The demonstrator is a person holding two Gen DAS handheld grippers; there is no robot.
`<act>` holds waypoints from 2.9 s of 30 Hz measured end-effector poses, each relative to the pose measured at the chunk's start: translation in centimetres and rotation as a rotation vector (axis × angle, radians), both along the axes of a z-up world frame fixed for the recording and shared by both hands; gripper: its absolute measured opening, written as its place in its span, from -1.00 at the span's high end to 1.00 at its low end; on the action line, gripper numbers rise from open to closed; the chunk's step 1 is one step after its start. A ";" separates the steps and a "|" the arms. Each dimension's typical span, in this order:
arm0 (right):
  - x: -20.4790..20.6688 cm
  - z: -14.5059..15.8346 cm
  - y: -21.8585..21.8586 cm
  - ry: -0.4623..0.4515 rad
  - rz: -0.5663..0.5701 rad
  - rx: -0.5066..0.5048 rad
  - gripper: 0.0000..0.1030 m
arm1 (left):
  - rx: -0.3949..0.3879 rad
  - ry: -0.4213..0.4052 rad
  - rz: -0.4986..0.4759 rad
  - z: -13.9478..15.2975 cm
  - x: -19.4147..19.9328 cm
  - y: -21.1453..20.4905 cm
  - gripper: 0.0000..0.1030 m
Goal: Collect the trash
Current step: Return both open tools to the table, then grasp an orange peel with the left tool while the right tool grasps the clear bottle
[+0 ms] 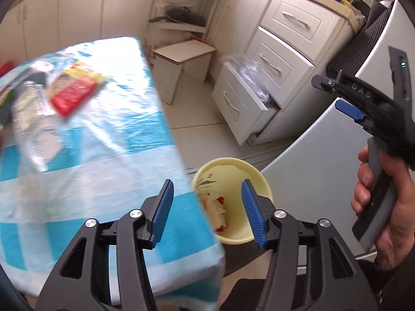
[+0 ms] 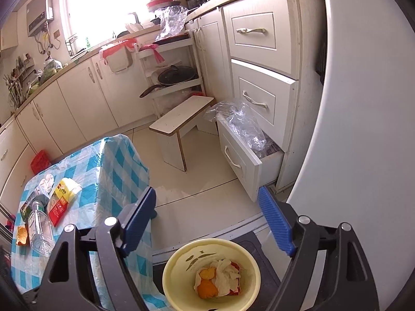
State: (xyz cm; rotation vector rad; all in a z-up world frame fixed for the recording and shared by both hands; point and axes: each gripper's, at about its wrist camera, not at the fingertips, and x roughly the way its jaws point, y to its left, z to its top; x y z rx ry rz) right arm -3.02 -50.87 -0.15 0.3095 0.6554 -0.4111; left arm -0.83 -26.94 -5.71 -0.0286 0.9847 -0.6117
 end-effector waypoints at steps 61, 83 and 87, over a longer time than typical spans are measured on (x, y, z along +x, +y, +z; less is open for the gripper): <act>12.8 -4.4 31.8 0.196 0.753 -0.276 -0.77 | 0.034 -0.002 0.724 -1.2 8.3 37.3 -0.26; 14.2 -6.2 33.8 0.249 0.787 -0.258 -0.49 | 0.109 -0.019 0.574 -3.6 16.6 34.5 0.73; 14.1 -6.4 34.0 0.273 0.819 -0.233 -0.06 | 0.083 -0.023 0.563 -3.4 15.7 34.5 0.90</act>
